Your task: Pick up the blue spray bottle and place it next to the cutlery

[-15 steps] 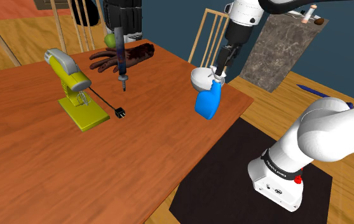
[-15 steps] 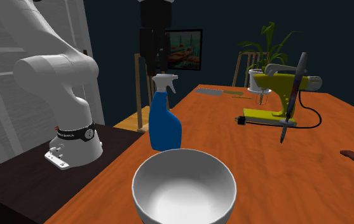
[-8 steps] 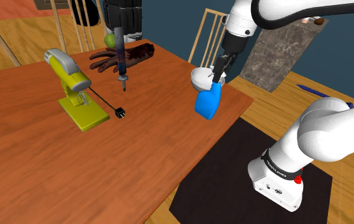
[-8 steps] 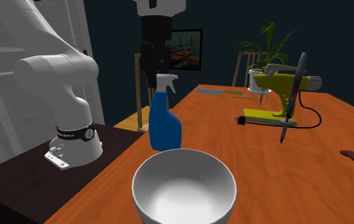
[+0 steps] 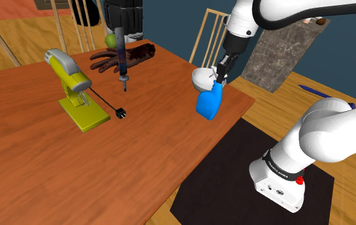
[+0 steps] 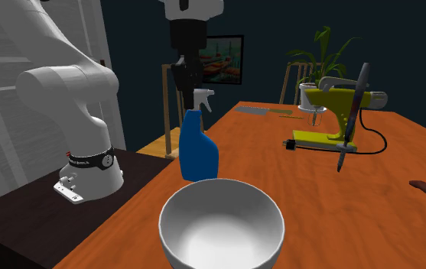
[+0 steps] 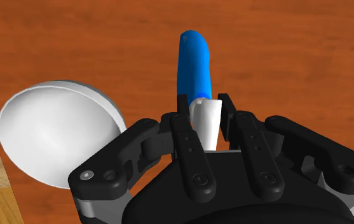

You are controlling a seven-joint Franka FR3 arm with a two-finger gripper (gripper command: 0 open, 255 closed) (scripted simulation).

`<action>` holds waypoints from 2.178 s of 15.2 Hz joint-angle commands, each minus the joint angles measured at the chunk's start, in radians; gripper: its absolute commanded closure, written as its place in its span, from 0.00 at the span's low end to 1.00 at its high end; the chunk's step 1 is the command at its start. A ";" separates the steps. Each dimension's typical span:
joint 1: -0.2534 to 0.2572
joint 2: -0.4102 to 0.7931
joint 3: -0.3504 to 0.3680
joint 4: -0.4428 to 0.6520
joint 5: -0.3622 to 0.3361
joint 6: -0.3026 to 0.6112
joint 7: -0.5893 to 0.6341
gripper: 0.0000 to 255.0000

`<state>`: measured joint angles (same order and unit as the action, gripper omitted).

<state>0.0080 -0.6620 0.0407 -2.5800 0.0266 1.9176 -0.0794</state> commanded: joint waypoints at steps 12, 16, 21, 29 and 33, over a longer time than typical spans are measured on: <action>-0.001 -0.009 -0.001 0.061 -0.001 -0.071 0.000 1.00; -0.001 -0.012 -0.003 0.113 -0.002 -0.125 0.000 1.00; -0.002 -0.010 -0.004 0.182 -0.003 -0.192 0.001 1.00; -0.002 0.004 -0.006 0.300 -0.005 -0.295 0.001 1.00; -0.003 0.017 -0.006 0.362 -0.006 -0.346 0.002 1.00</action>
<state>0.0049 -0.6481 0.0339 -2.2339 0.0205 1.5852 -0.0788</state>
